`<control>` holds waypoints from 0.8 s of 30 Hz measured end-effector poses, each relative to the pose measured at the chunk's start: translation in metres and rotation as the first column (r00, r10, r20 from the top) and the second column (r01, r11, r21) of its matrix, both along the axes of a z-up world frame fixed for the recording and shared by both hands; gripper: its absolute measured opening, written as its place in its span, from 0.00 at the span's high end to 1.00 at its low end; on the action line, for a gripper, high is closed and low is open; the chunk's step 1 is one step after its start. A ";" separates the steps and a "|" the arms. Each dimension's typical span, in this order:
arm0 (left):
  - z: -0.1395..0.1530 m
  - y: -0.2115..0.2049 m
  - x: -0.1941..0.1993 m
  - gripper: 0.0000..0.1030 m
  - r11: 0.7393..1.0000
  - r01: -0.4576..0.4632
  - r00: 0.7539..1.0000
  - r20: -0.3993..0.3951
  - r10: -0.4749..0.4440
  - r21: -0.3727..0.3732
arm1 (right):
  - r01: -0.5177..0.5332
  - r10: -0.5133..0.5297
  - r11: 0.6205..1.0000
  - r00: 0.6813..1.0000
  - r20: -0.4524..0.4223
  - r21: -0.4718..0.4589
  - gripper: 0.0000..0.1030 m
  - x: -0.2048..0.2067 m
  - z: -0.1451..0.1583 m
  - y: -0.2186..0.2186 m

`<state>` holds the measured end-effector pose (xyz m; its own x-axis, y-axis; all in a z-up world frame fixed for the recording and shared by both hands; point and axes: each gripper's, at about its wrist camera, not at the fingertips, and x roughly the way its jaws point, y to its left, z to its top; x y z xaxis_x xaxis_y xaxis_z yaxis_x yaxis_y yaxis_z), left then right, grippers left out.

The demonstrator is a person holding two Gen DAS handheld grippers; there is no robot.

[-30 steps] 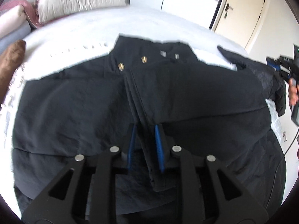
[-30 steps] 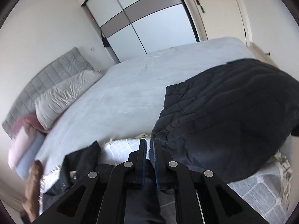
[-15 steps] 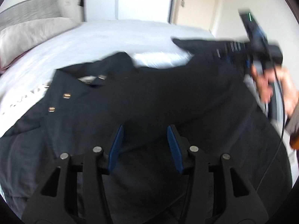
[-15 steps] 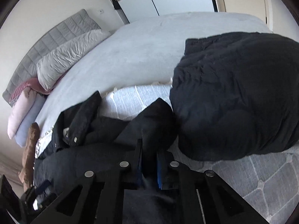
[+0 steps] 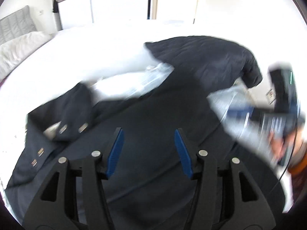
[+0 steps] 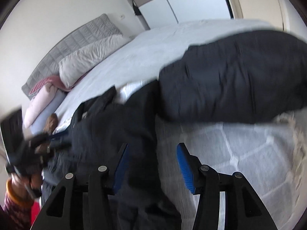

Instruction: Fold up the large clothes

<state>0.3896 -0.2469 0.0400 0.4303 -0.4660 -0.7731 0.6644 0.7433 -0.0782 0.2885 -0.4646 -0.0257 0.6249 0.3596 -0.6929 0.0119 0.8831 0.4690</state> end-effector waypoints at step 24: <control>-0.020 -0.083 -0.002 0.49 0.994 -0.113 0.993 0.039 0.113 0.006 | -0.037 0.038 0.999 0.998 -0.052 0.008 0.56 -0.035 -0.027 0.016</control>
<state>0.3877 -0.3299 0.0204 0.5093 -0.4064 -0.7586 0.5785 0.8143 -0.0478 0.2532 -0.4490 -0.0529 0.5743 0.3869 -0.7215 0.0032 0.8802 0.4746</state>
